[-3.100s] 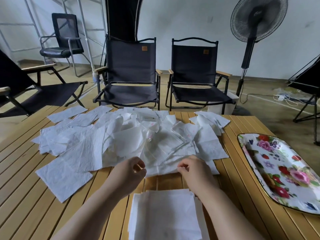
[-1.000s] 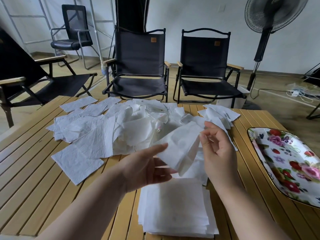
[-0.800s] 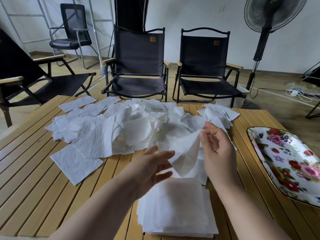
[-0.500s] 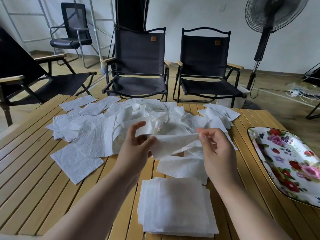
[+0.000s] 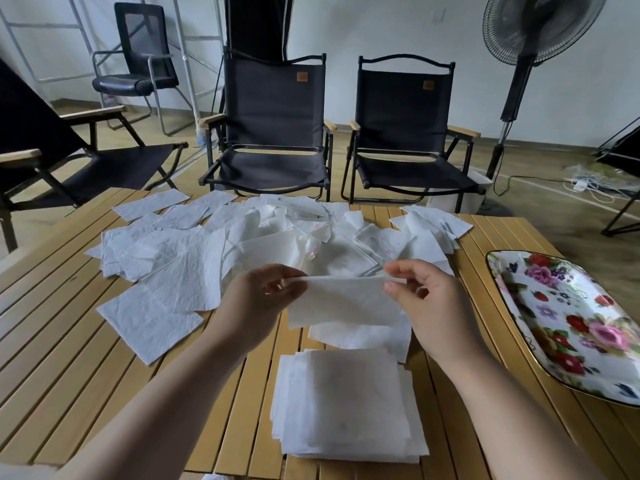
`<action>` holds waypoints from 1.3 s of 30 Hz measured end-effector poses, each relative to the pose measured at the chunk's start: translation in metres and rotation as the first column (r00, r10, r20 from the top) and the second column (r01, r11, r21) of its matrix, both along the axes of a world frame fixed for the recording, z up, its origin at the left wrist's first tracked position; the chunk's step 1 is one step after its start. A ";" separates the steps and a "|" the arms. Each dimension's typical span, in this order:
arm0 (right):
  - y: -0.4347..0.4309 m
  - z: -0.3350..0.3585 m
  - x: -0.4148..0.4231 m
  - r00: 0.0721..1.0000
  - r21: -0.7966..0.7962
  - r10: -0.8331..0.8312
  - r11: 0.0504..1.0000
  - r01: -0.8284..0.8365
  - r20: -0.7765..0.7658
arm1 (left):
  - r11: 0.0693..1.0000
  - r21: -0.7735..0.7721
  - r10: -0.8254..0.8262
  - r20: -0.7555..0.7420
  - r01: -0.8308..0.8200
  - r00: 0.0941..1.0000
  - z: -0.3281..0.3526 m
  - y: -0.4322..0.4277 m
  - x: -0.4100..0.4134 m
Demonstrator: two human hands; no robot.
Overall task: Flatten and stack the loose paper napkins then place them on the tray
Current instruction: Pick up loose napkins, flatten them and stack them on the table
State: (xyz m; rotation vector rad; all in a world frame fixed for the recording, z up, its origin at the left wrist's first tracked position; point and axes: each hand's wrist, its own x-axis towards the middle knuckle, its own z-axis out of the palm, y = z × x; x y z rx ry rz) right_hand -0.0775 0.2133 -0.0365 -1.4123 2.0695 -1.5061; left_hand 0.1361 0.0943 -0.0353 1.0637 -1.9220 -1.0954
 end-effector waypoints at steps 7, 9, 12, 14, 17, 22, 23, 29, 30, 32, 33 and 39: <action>0.017 0.016 -0.005 0.970 0.119 0.086 0.986 -0.116 0.229 | 0.990 0.113 -0.078 -0.060 0.084 0.995 0.009 0.007 0.010; 0.025 0.016 -0.012 0.893 0.245 0.087 0.946 -0.213 0.443 | 0.918 0.319 -0.206 -0.119 0.234 0.971 0.011 0.010 0.016; 0.036 0.008 -0.022 0.884 0.554 0.069 0.756 -0.349 0.463 | 0.844 0.438 -0.387 0.096 0.310 0.917 0.007 0.015 0.024; 0.041 0.002 -0.021 0.914 0.700 0.128 0.604 -0.380 0.385 | 0.809 0.478 -0.492 0.234 0.341 0.839 0.004 0.019 0.025; 0.039 -0.004 -0.019 0.954 0.800 0.169 0.520 -0.298 0.246 | 0.822 0.479 -0.512 0.383 0.309 0.769 -0.003 0.020 0.023; 0.020 -0.018 -0.029 0.979 0.704 -0.181 0.707 0.063 0.094 | 0.916 0.338 -0.380 0.558 0.216 0.738 -0.010 0.017 0.017; 0.017 -0.023 -0.031 0.966 0.701 -0.249 0.701 0.131 0.068 | 0.939 0.284 -0.330 0.577 0.195 0.747 -0.011 0.017 0.016; 0.001 -0.040 -0.023 0.950 0.590 -0.291 0.790 0.169 0.117 | 0.977 0.167 -0.205 0.589 0.131 0.782 -0.013 0.013 0.012; -0.001 -0.036 -0.021 0.955 0.534 -0.270 0.829 0.167 0.120 | 0.977 0.168 -0.204 0.582 0.129 0.788 -0.013 0.013 0.012; -0.001 -0.021 -0.016 0.962 0.400 -0.201 0.909 0.113 0.185 | 0.979 0.168 -0.191 0.541 0.117 0.819 -0.014 0.012 0.012; -0.001 -0.012 -0.012 0.956 0.321 -0.142 0.946 0.055 0.257 | 0.978 0.179 -0.181 0.498 0.103 0.848 -0.013 0.011 0.012; 0.017 0.031 0.017 0.635 -0.102 0.243 0.963 -0.250 0.733 | 0.725 0.644 -0.224 -0.115 0.244 0.968 0.002 0.016 0.009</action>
